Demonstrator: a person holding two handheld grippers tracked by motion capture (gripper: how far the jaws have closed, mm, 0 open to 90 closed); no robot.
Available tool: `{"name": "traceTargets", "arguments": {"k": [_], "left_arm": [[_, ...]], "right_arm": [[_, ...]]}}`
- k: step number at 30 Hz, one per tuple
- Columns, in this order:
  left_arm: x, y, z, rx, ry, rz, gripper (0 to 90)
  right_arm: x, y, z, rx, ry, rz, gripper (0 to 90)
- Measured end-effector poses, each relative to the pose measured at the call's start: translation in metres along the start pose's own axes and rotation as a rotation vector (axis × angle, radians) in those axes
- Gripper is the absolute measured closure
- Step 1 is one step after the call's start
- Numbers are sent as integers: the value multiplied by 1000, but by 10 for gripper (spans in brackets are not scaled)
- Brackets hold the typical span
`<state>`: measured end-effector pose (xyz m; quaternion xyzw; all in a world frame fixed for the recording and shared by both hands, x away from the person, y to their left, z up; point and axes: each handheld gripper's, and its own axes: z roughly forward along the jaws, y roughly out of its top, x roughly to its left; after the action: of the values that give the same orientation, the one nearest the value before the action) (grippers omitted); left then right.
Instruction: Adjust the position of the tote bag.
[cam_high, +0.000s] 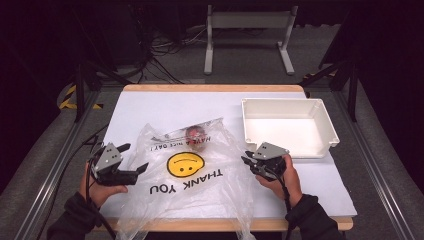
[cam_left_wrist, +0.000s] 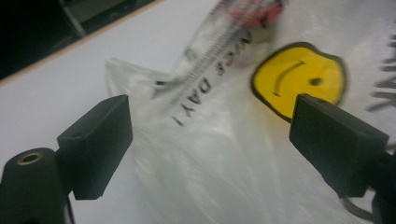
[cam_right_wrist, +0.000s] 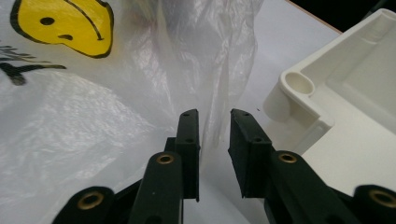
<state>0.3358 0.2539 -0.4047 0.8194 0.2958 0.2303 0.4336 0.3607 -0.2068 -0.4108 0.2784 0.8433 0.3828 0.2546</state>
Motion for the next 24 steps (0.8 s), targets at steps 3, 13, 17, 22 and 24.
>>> {"name": "traceTargets", "arguments": {"k": [3,13,17,22,24], "left_arm": [[-7,-12,-6,14,-13,-12,116],[-15,-40,-19,-47,-85,-44,132],[-22,-32,-25,-99,-122,-27,133],[-32,-31,-21,-62,-147,1,101],[-36,-32,-20,-44,-154,10,95]], "right_arm": [[1,0,-4,-8,8,-5,727],[7,4,-26,-69,33,-21,703],[13,10,-30,-89,85,-33,617],[27,14,-29,-92,144,-73,500],[34,17,-28,-91,172,-96,443]]}}
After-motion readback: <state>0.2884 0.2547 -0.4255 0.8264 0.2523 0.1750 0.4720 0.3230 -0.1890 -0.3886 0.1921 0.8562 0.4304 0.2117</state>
